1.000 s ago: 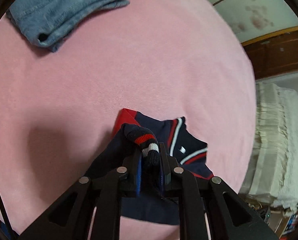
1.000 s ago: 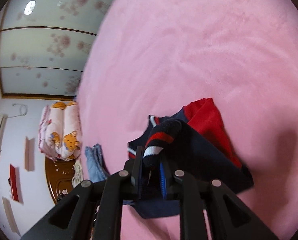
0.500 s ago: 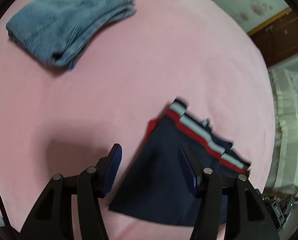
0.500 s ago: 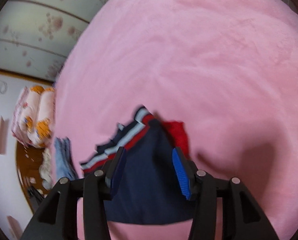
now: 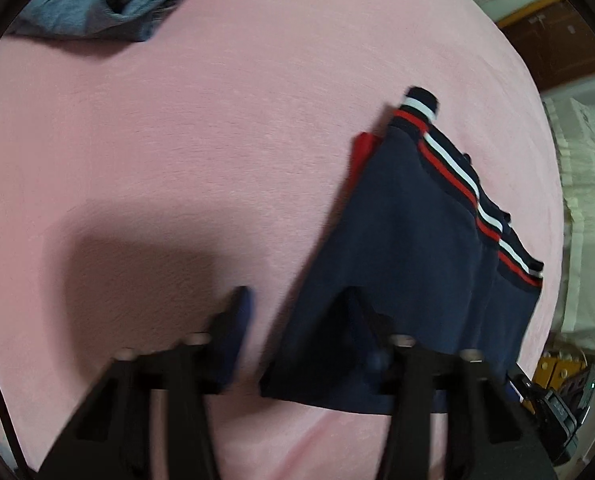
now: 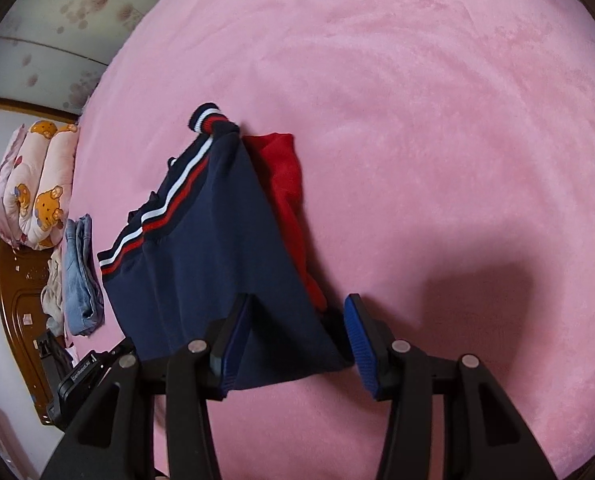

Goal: Fold large clothes

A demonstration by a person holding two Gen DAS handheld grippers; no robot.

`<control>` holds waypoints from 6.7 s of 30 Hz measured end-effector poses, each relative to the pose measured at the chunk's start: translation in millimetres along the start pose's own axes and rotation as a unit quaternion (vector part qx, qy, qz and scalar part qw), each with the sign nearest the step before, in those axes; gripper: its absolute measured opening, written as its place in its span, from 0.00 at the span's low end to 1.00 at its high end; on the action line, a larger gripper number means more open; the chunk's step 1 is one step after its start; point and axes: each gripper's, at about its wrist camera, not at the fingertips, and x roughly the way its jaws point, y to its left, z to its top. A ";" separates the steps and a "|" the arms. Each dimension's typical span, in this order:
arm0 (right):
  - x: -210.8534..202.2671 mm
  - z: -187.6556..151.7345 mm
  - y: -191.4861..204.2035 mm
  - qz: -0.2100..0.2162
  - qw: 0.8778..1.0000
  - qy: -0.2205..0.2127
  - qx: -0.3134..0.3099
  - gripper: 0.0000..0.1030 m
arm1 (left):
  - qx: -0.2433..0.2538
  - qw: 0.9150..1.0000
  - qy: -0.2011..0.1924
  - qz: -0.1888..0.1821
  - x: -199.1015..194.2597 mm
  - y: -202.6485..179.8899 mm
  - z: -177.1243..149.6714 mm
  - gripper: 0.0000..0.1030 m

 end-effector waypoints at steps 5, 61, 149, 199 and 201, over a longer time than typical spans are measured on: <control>-2.7 -7.7 11.3 -0.021 0.999 -0.018 -0.030 0.21 | 0.037 0.999 0.009 0.007 -3.0 -15.8 0.2 0.07; -7.6 -49.2 8.4 -0.026 0.987 -0.128 -0.098 0.00 | 0.111 0.994 0.019 -0.006 4.4 -45.6 -24.7 0.04; 93.5 -33.0 113.0 -0.014 0.987 -0.052 -0.150 0.00 | -0.156 0.982 -0.076 -0.076 -10.9 25.7 -79.1 0.47; 44.2 -4.0 13.2 0.124 0.992 -0.011 -0.011 0.00 | 0.242 0.930 -0.061 -0.270 -22.6 -223.5 -86.0 0.10; 25.4 6.9 -3.1 0.119 0.992 -0.027 -0.013 0.00 | 0.256 0.933 -0.052 -0.249 -9.4 -237.4 -96.1 0.10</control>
